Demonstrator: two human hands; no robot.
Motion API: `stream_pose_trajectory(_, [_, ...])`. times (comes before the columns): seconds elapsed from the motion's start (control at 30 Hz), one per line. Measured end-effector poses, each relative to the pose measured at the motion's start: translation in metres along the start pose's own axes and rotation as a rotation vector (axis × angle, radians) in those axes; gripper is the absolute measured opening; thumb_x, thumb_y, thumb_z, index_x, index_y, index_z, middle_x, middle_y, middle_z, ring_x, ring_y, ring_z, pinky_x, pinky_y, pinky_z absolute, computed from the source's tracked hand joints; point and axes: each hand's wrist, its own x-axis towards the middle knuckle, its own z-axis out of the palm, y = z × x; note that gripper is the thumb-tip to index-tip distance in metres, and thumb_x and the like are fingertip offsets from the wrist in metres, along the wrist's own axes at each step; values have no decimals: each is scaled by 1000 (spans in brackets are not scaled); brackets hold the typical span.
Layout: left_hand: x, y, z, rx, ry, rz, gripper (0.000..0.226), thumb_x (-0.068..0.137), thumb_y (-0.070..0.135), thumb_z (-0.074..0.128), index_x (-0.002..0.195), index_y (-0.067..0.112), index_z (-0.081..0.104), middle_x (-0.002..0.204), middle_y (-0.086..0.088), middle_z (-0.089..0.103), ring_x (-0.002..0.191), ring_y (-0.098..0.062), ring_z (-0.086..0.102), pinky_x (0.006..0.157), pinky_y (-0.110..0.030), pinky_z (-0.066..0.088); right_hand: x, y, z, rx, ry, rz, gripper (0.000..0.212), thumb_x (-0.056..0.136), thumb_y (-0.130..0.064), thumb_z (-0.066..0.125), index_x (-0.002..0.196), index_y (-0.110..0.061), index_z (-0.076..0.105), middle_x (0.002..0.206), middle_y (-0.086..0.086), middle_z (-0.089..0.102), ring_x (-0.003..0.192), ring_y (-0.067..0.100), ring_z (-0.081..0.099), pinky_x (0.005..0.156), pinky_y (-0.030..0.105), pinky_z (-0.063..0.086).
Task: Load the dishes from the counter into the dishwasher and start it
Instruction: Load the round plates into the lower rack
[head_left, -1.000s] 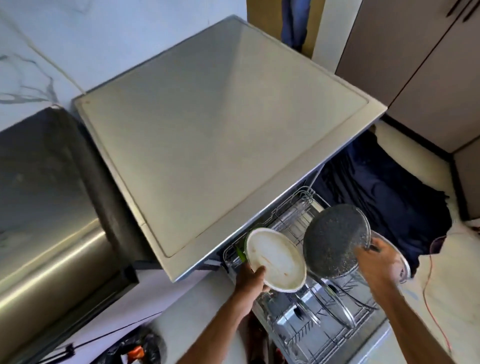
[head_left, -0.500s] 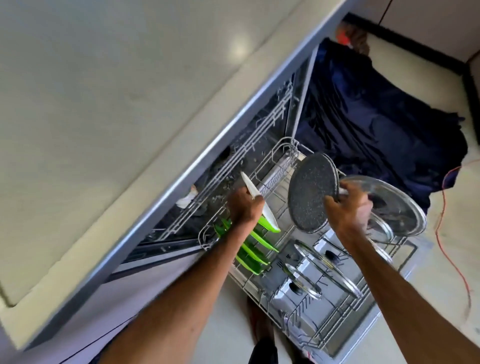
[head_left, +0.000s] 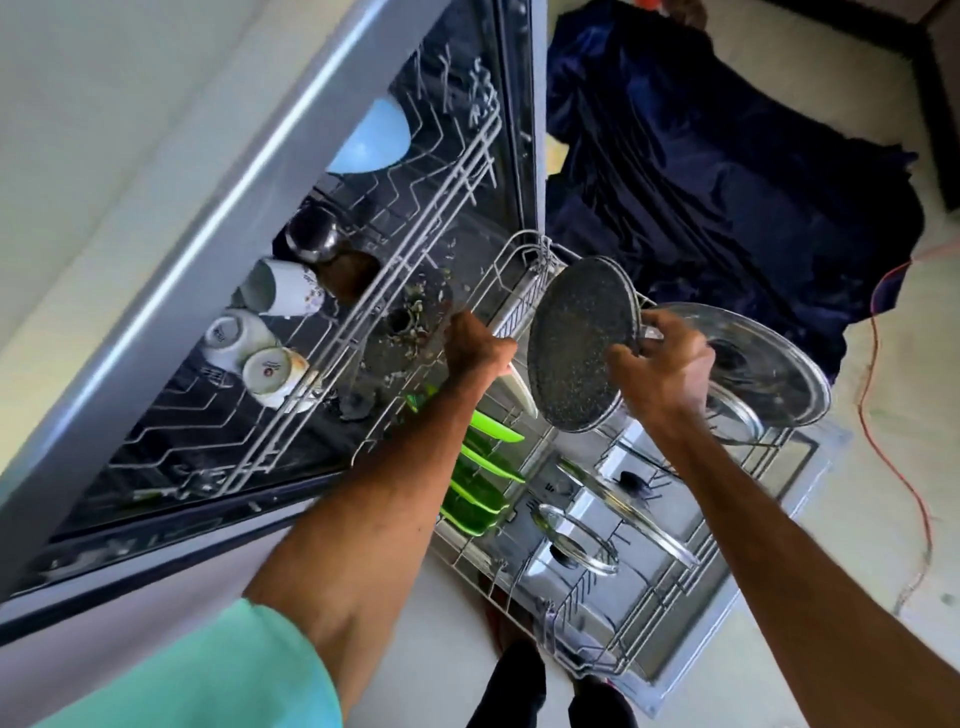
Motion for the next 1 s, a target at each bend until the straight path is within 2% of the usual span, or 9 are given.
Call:
stream_pose_trajectory(0.13, [11, -13, 18, -43, -84, -40, 129, 63, 0, 89, 158, 17, 3, 149, -25, 39, 119, -41, 60, 79, -48, 62, 6, 2, 6, -13, 3, -30, 42, 83, -5, 68, 125, -8, 64, 103, 10, 77, 66, 10, 73, 47, 17, 55])
stream_pose_trajectory(0.23, [16, -21, 23, -118, -165, -75, 142, 58, 8, 96, 159, 34, -1, 155, -20, 33, 126, -45, 53, 80, -56, 61, 6, -4, 8, -5, 19, -115, 39, 82, -6, 66, 121, -10, 65, 101, 8, 77, 65, 10, 73, 52, 25, 61])
stream_pose_trajectory(0.37, [4, -26, 12, -64, -211, 82, 112, 74, 26, 89, 160, 24, 17, 149, -21, 45, 128, -41, 52, 87, -50, 59, 11, -17, 14, -5, 58, -234, 38, 82, -4, 63, 120, -14, 66, 101, 6, 77, 73, 13, 74, 62, 35, 64])
stream_pose_trajectory(0.47, [7, -37, 3, 63, -199, 242, 58, 102, 37, 56, 151, 11, 38, 133, -18, 62, 113, -34, 65, 89, -31, 54, 25, -19, 29, -42, -22, -317, 42, 84, -11, 57, 124, -22, 63, 92, 5, 75, 69, 22, 73, 53, 41, 62])
stream_pose_trajectory(0.53, [10, -43, -1, 53, -227, 264, 42, 106, 28, 46, 143, 8, 48, 130, -20, 65, 104, -35, 70, 90, -44, 59, 34, -23, 38, -49, -83, -349, 43, 84, -11, 54, 123, -27, 63, 90, 4, 75, 66, 22, 72, 50, 40, 61])
stream_pose_trajectory(0.6, [12, -49, -5, 56, -249, 290, 41, 105, 17, 47, 143, 4, 48, 128, -22, 65, 105, -39, 70, 88, -52, 59, 40, -28, 49, -95, -112, -383, 48, 83, -1, 53, 123, -25, 65, 94, 6, 76, 69, 19, 73, 55, 35, 62])
stream_pose_trajectory(0.83, [14, -55, -5, 138, -175, 415, 50, 106, 20, 46, 152, 5, 35, 138, -22, 58, 108, -35, 69, 87, -49, 60, 46, -11, 85, -291, -269, -479, 53, 91, 12, 49, 137, -13, 59, 119, 20, 71, 80, 24, 75, 55, 33, 62])
stream_pose_trajectory(0.93, [14, -57, -7, 228, -167, 452, 49, 106, 18, 44, 153, 6, 34, 142, -22, 55, 121, -34, 62, 98, -45, 55, 46, 9, 95, -393, -330, -486, 52, 97, 10, 47, 140, -16, 57, 118, 20, 71, 63, 19, 72, 42, 26, 54])
stream_pose_trajectory(1.0, [14, -57, -9, 287, -161, 466, 51, 106, 17, 44, 155, 8, 32, 142, -22, 55, 128, -33, 56, 106, -42, 49, 48, 22, 99, -450, -368, -435, 54, 97, 9, 49, 143, -18, 53, 118, 20, 70, 62, 19, 69, 44, 26, 55])
